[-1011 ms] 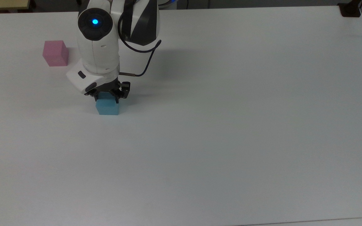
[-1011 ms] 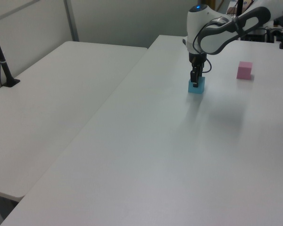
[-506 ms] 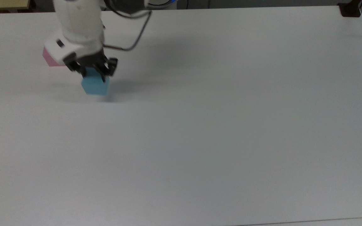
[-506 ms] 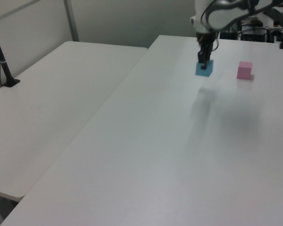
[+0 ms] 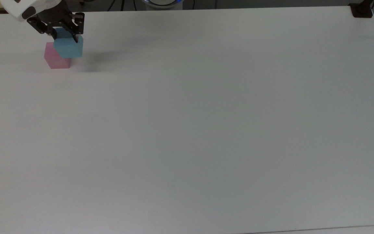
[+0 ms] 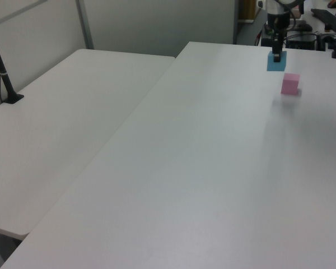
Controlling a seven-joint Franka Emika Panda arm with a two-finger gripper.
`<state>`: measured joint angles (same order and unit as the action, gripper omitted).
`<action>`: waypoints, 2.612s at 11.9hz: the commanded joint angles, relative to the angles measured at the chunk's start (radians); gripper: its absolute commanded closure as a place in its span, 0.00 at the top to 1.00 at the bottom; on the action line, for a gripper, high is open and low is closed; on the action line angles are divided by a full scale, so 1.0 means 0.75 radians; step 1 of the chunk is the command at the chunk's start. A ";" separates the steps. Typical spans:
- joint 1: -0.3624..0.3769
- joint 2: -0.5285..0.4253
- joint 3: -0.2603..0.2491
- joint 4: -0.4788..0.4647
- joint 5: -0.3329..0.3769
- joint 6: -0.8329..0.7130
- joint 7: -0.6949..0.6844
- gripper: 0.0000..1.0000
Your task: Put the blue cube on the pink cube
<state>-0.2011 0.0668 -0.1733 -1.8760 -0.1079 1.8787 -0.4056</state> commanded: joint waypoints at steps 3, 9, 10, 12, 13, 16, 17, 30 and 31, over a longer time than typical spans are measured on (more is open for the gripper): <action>-0.139 -0.056 0.004 -0.159 -0.028 0.102 -0.191 0.37; -0.217 -0.046 0.004 -0.229 -0.028 0.305 -0.214 0.37; -0.219 -0.038 0.004 -0.233 -0.028 0.311 -0.216 0.37; -0.219 -0.022 0.004 -0.237 -0.042 0.314 -0.216 0.41; -0.221 -0.022 0.004 -0.237 -0.042 0.314 -0.216 0.61; -0.239 -0.019 0.004 -0.229 -0.046 0.312 -0.214 1.00; -0.243 -0.021 0.004 -0.225 -0.046 0.312 -0.214 1.00; -0.123 -0.087 0.164 0.499 0.203 -0.576 0.474 1.00; -0.074 -0.087 0.149 0.497 0.199 -0.546 0.518 1.00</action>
<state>-0.3573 0.0013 -0.0502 -1.5146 0.0443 1.4478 -0.1612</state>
